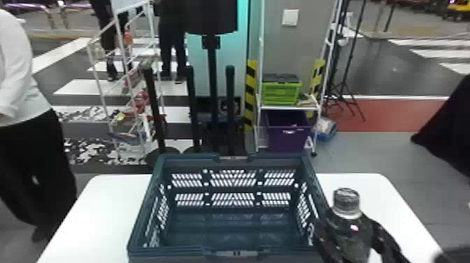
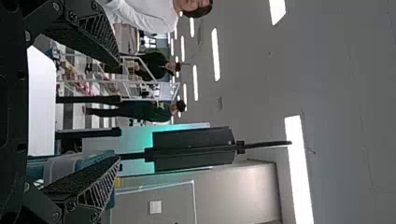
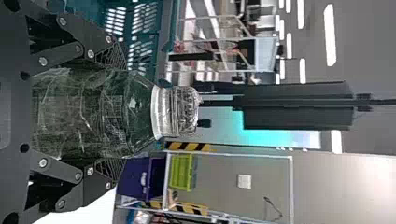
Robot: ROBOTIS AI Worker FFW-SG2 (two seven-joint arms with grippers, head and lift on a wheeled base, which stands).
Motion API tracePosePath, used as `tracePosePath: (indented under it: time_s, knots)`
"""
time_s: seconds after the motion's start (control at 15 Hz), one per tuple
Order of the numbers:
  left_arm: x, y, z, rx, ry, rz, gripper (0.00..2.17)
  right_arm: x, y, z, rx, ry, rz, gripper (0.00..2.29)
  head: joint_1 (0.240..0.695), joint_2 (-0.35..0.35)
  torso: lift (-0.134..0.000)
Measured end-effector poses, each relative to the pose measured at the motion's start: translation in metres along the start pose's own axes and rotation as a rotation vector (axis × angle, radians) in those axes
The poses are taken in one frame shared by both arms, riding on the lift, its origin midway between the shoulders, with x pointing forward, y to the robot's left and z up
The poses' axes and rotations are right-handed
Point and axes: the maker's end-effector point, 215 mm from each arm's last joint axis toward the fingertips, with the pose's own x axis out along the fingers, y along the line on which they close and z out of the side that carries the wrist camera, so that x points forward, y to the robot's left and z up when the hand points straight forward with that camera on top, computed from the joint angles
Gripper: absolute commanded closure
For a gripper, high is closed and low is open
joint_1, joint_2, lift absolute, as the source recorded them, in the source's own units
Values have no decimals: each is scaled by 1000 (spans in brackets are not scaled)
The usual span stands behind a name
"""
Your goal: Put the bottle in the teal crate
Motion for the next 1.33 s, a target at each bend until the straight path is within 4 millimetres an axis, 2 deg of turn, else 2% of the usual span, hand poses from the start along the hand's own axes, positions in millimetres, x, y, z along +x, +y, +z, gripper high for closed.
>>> tracePosePath:
  time_s: [0.2, 0.53, 0.8, 1.07, 1.33]
  knots:
    - [0, 0, -1, 0, 2, 0, 191, 31, 14, -7, -42, 170, 15, 1848, 499, 0, 0]
    - [-5, 3, -1, 1, 2, 5, 191, 67, 53, 16, -141, 281, 82, 1848, 499, 0, 0]
    - [-5, 5, -3, 1, 0, 10, 191, 100, 73, 1, -170, 388, 126, 1848, 499, 0, 0]
    - [-4, 8, -3, 3, -2, 14, 191, 141, 91, -3, -158, 435, 166, 1848, 499, 0, 0]
    - [-3, 14, -4, 3, -2, 22, 191, 178, 113, -28, -133, 509, 218, 1848, 499, 0, 0]
